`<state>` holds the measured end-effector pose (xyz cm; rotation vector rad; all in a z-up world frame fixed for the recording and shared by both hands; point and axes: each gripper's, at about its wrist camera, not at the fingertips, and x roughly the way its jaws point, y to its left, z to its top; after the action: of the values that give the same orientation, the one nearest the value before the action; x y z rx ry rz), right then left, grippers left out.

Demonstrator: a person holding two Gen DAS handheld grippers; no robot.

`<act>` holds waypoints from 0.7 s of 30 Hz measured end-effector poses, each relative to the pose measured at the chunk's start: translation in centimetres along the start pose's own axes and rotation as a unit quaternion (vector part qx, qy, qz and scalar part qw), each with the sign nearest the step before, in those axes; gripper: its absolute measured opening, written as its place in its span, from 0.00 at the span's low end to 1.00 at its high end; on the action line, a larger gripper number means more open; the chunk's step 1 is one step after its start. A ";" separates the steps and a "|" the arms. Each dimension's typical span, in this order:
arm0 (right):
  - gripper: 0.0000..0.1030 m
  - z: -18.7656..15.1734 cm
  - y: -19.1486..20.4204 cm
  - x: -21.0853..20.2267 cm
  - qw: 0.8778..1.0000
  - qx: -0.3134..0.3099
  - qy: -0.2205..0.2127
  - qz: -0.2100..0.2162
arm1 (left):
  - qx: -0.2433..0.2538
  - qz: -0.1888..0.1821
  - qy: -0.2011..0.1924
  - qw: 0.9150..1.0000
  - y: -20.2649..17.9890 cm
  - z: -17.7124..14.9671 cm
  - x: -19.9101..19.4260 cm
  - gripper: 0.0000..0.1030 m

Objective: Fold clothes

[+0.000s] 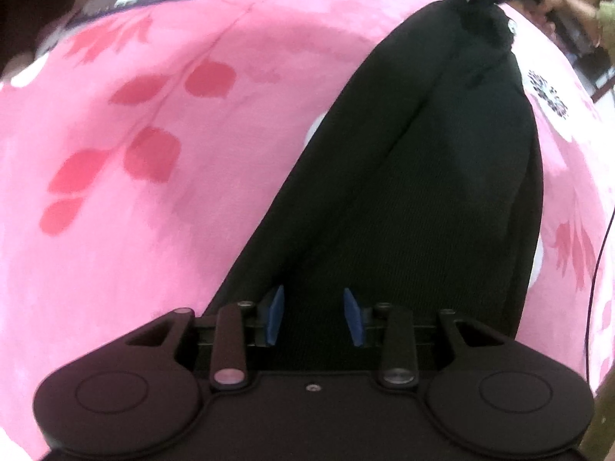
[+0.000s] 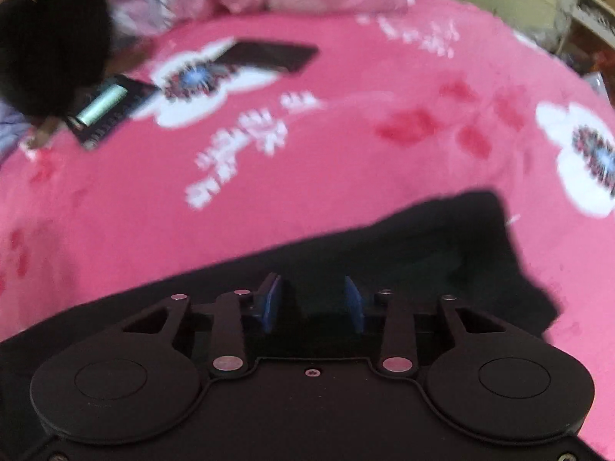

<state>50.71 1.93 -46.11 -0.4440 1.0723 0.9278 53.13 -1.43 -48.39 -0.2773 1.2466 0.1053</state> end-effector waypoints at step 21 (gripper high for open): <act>0.31 1.1 8.8 2.6 0.989 0.104 0.082 -0.069 | 0.013 0.006 -0.020 1.000 0.3 -2.2 -1.8 0.32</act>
<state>44.54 8.75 -46.91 -0.4211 1.2577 0.6584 50.45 -1.58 -47.38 -0.2444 1.2102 0.1043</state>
